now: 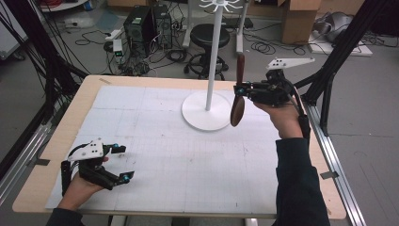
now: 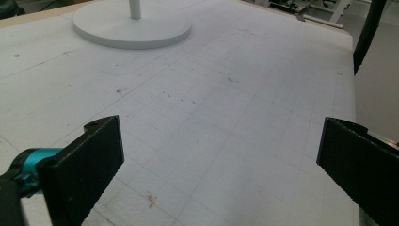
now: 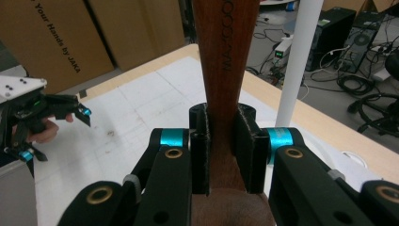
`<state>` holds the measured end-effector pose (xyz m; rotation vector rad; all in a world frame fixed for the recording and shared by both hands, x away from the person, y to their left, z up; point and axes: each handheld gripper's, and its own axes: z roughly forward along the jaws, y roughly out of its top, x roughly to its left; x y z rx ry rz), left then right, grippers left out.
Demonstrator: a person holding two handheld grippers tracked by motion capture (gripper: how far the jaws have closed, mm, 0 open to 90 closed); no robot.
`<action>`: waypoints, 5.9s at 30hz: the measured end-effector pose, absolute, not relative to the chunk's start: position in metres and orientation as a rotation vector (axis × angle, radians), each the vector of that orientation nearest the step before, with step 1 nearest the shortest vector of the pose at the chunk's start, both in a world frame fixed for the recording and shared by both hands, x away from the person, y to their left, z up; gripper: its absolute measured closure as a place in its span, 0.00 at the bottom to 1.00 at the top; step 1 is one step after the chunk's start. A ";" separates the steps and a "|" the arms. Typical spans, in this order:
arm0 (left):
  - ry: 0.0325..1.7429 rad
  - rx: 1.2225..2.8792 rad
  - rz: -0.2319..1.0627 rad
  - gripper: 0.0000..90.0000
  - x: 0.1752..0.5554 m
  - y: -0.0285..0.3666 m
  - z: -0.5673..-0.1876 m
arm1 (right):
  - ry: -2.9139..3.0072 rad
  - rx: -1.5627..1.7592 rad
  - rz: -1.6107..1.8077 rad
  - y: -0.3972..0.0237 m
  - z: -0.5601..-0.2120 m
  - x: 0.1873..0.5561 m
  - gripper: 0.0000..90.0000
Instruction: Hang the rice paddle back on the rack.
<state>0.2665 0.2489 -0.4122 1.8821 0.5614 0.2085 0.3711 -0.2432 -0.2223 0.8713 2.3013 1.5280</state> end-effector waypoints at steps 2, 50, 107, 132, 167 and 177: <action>0.563 1.879 0.207 0.02 0.267 0.249 -0.412 | 2.298 0.869 1.518 -0.242 -0.217 0.374 0.86; 0.552 1.855 0.202 0.02 0.267 0.253 -0.409 | 2.180 1.011 1.405 -0.204 -0.142 0.429 0.86; 0.544 1.858 0.191 0.02 0.266 0.252 -0.410 | 2.176 0.982 1.435 -0.200 -0.164 0.442 0.43; 0.544 1.848 0.188 0.02 0.264 0.252 -0.409 | 2.325 0.792 1.573 -0.192 -0.209 0.390 0.00; 0.566 1.809 0.210 0.02 0.265 0.254 -0.406 | 2.208 0.829 1.680 -0.229 -0.274 0.315 0.00; 0.565 1.804 0.214 0.02 0.265 0.255 -0.406 | 2.214 0.818 1.689 -0.233 -0.305 0.299 0.00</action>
